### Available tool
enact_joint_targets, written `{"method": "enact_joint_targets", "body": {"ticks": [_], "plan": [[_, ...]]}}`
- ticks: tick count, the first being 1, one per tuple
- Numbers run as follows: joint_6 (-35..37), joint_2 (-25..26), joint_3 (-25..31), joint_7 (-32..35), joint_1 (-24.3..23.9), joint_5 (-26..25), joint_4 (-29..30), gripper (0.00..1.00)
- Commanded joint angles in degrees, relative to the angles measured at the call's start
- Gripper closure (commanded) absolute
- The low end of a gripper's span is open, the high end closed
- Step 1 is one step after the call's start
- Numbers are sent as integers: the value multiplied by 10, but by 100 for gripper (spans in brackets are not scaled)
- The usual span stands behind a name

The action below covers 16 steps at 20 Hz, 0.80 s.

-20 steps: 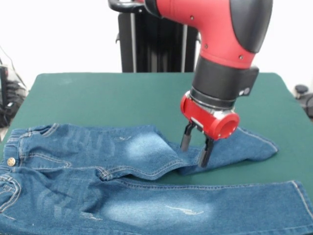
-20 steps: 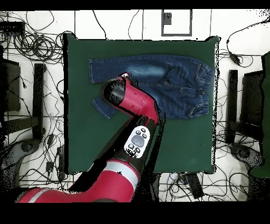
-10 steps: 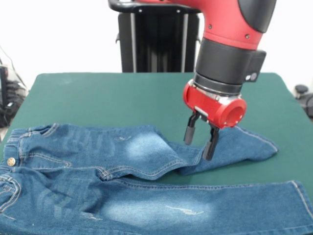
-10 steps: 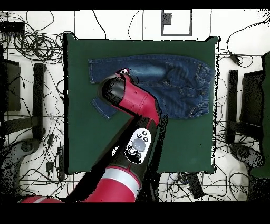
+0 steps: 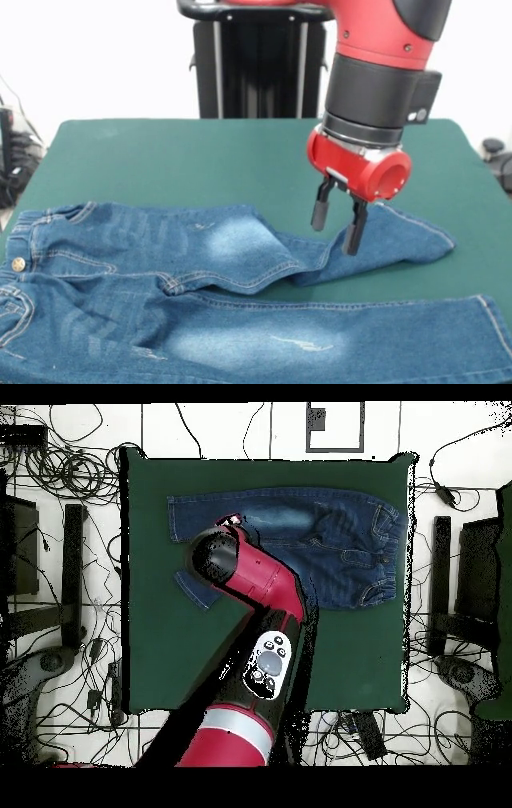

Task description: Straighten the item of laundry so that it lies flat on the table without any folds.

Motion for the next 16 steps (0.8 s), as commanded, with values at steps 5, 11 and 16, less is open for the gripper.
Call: {"method": "enact_joint_targets", "body": {"ticks": [5,11,16], "plan": [[-80,5,143,52,-16,-38,121,0],[-87,1,141,57,-12,-56,132,0],[-92,-14,152,51,-28,-73,147,0]]}}
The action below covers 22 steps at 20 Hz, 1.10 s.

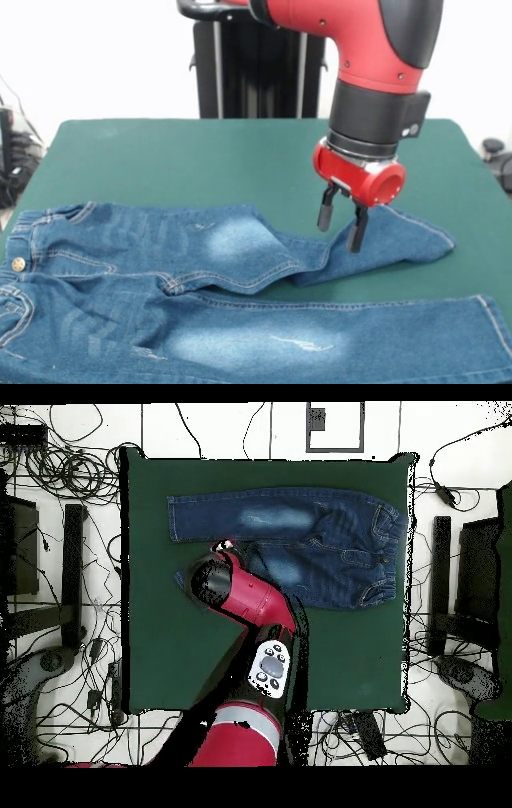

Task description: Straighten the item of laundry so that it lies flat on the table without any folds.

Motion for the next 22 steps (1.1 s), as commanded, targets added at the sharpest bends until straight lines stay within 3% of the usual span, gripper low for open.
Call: {"method": "enact_joint_targets", "body": {"ticks": [1,8,14,22], "plan": [[-23,-5,100,50,-20,-35,72,0],[-40,-23,122,65,-32,-52,96,0],[-121,-32,197,67,-98,-97,139,0],[-178,-31,270,89,-164,-163,167,0]]}}
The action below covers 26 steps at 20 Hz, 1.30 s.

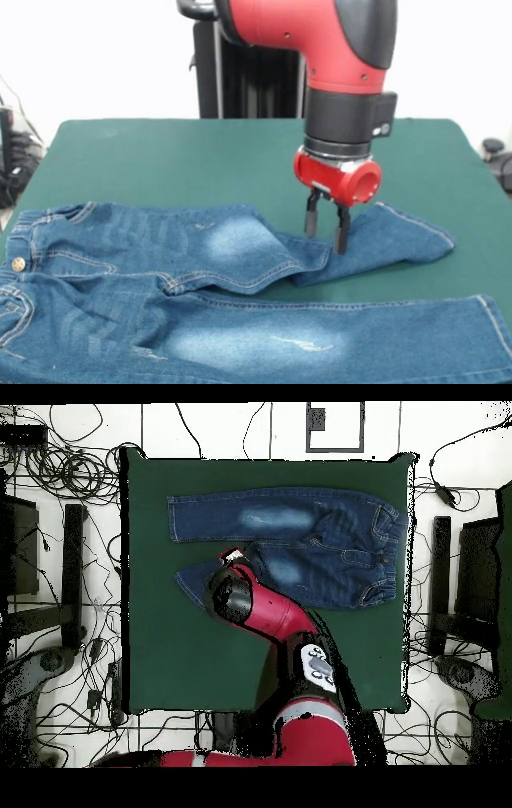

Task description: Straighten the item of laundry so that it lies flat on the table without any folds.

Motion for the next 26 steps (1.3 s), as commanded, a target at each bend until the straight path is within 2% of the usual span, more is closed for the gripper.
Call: {"method": "enact_joint_targets", "body": {"ticks": [1,9,18,26], "plan": [[-53,15,129,90,-34,-52,80,0],[-55,11,153,100,-48,-63,88,0],[-54,0,152,116,-29,-39,91,0],[-59,-2,160,116,-37,-40,96,0]]}}
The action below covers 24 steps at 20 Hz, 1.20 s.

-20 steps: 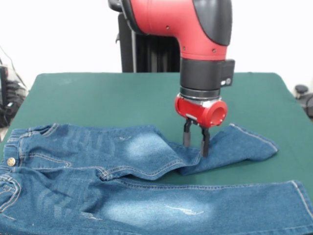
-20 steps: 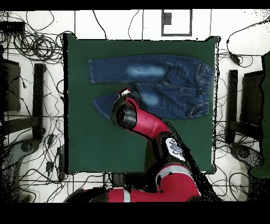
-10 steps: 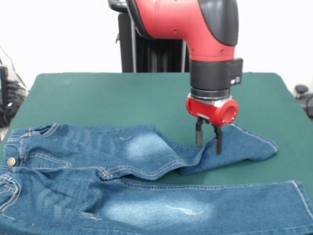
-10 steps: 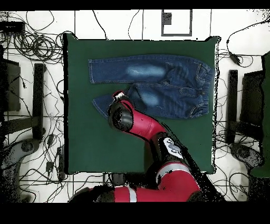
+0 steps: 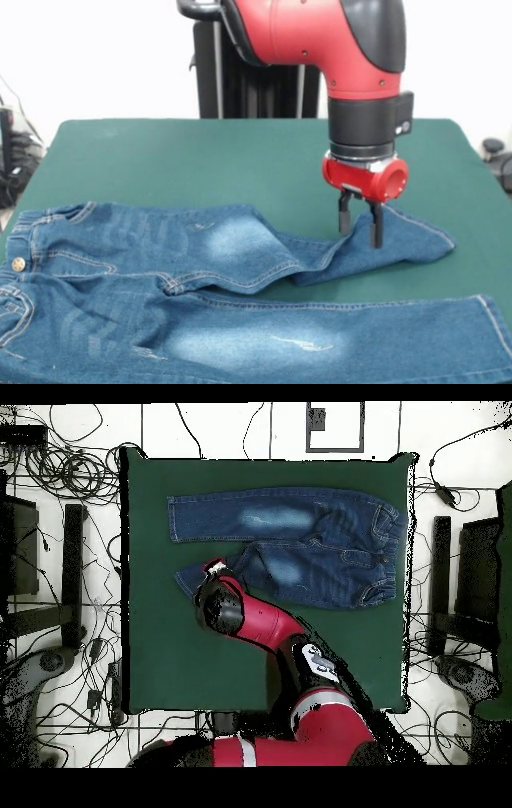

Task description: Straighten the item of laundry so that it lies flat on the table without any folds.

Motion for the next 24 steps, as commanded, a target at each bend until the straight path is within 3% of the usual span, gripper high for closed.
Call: {"method": "enact_joint_targets", "body": {"ticks": [1,14,24], "plan": [[-20,0,66,115,13,3,40,0],[-33,7,68,114,7,-6,49,0],[52,-41,38,69,-1,-9,69,0]]}}
